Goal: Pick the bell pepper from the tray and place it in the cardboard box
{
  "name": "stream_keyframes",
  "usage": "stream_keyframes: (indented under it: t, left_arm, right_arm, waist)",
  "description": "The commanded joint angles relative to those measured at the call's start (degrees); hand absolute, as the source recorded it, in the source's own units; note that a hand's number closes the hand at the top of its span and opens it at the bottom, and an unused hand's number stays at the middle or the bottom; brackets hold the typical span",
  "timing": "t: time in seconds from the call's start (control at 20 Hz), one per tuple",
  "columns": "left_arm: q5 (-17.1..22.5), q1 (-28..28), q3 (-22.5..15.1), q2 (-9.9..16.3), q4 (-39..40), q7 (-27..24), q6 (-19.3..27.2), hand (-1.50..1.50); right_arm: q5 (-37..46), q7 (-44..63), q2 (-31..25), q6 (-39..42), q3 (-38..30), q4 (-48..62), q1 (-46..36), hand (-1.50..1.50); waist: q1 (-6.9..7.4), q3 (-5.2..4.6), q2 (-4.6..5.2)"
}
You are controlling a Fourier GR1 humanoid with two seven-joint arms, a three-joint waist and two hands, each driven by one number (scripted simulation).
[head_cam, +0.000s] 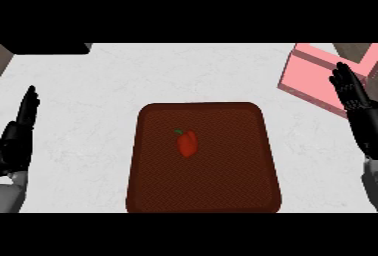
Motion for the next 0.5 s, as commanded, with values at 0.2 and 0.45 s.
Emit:
stream_keyframes:
  t: [0.2, 0.45]
  left_arm:
    - [0.7, -4.88, -12.23, -7.38, -5.01, 2.94, -9.93, 0.0]
    - [2.95, -4.48, -14.03, -8.57, -5.18, 4.11, -13.45, 0.0]
  right_arm:
    - [11.15, 12.08, 18.15, -14.42, 16.63, 0.28, 4.2, -1.5]
    - [32.57, 11.1, 7.19, -22.16, 20.15, 3.31, 5.39, -1.5]
  waist:
    - [1.12, 1.79, -1.19]
    - [-0.2, 1.09, -1.66]
